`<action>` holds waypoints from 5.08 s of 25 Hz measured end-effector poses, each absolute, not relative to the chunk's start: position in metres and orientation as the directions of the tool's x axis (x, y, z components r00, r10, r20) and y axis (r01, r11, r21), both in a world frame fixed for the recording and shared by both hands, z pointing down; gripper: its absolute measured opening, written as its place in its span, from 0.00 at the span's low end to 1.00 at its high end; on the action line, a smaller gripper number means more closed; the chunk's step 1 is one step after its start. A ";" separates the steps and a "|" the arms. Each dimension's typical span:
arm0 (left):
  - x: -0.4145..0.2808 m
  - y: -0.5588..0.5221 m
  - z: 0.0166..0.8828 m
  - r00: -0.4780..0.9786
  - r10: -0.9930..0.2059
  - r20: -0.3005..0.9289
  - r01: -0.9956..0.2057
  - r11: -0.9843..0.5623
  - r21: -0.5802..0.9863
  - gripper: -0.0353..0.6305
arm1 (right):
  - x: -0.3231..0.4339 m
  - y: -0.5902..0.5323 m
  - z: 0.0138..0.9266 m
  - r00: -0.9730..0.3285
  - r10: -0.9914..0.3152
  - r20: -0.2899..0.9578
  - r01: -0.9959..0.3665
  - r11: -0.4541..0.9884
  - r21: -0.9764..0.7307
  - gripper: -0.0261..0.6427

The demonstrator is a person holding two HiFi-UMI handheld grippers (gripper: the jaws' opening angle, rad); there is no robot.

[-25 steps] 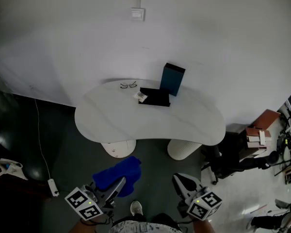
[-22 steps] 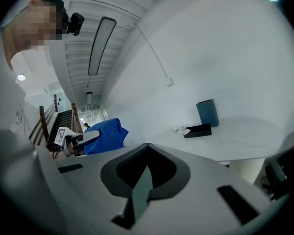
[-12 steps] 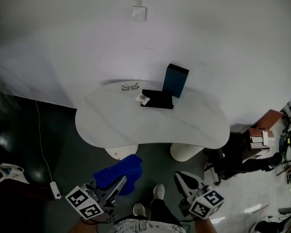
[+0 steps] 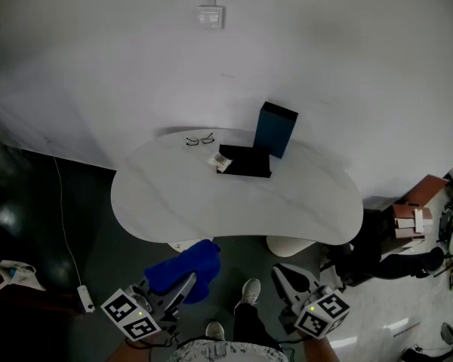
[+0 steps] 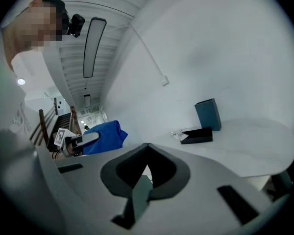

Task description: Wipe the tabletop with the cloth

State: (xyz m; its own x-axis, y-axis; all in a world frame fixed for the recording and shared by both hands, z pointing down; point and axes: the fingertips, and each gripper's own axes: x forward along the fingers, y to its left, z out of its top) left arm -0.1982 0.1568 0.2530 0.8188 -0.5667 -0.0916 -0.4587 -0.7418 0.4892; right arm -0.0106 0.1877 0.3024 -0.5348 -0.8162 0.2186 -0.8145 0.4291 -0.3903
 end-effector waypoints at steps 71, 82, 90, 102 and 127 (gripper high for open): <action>-0.201 -0.202 0.510 0.717 -0.561 0.413 -0.689 -0.480 0.544 0.25 | 0.015 -0.101 0.445 -0.520 -0.686 0.509 -0.832 0.271 -0.485 0.05; -0.221 -0.220 0.549 0.603 -0.561 0.566 -0.796 -0.469 0.383 0.25 | 0.019 -0.106 0.466 -0.513 -0.676 0.529 -0.830 0.233 -0.507 0.05; -0.214 -0.221 0.555 0.553 -0.545 0.631 -0.818 -0.499 0.286 0.24 | 0.027 -0.104 0.473 -0.515 -0.679 0.524 -0.820 0.213 -0.531 0.05; -0.112 -0.200 0.556 0.634 -0.462 0.620 -0.744 -0.582 0.328 0.24 | 0.088 -0.078 0.474 -0.461 -0.719 0.520 -0.829 0.141 -0.541 0.05; 0.150 -0.142 0.551 0.766 -0.215 0.605 -0.509 -0.779 0.367 0.24 | 0.266 0.008 0.489 -0.277 -0.811 0.515 -0.818 -0.083 -0.570 0.05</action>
State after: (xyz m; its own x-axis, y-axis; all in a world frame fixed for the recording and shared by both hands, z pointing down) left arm 0.1496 -0.1425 0.5511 0.7665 -0.2151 0.6052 -0.5086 -0.7788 0.3672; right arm 0.2661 0.0076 0.4891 -0.2766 -0.8111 0.5154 -0.8177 -0.0832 -0.5697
